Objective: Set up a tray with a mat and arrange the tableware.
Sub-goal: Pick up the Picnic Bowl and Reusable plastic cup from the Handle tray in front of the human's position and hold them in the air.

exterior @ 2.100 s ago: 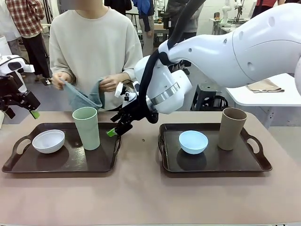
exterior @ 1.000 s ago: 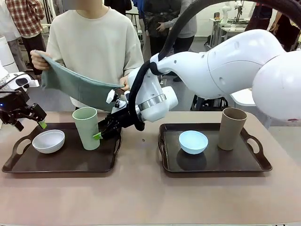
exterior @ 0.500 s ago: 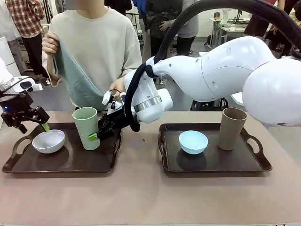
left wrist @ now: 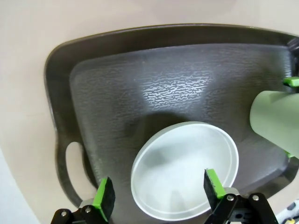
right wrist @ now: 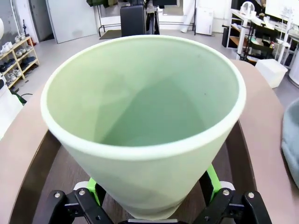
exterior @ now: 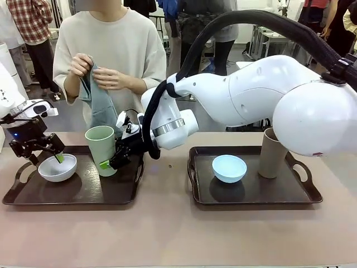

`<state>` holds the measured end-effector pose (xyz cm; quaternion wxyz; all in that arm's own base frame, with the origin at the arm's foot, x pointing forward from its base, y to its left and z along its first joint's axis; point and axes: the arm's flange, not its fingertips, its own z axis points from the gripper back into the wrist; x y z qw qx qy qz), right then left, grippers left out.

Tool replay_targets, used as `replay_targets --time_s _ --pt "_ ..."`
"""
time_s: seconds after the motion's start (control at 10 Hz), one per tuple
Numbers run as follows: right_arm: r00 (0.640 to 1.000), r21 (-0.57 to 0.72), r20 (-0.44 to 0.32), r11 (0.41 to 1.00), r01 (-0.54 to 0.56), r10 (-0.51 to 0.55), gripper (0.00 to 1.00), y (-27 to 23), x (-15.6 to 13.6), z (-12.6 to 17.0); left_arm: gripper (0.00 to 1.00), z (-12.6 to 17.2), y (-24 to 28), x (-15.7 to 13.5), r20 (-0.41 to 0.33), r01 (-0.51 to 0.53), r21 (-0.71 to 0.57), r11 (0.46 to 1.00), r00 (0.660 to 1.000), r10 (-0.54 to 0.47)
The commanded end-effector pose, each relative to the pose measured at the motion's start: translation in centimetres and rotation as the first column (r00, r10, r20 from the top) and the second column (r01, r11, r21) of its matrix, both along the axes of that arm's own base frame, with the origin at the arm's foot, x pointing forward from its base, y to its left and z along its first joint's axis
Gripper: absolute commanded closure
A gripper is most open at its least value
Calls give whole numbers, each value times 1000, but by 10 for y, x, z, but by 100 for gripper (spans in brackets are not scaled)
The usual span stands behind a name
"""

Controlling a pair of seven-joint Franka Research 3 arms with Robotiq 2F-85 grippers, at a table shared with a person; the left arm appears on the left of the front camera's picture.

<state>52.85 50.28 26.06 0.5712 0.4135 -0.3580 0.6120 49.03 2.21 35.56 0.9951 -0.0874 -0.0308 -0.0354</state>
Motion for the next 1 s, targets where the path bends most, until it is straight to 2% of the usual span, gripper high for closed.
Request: replay_targets --time_s 0.0,0.6,0.7,0.8,0.9 --pt "1000 23 30 1000 4 -4 0 3 1 -1 0 -3 2 3 11 -11 66 998 1000 10" --pt "998 47 55 999 -13 10 0 6 -2 -2 0 -25 4 7 17 -44 128 991 999 42" --pt "997 65 67 997 -32 28 60 6 -2 -1 32 -25 5 8 46 -48 118 992 998 43" --pt "997 64 70 997 -36 32 60 6 -3 -2 54 -22 6 7 54 -63 125 990 997 57" --pt "997 67 70 997 -34 30 100 6 -3 -3 87 -21 6 6 57 -65 123 990 997 58"
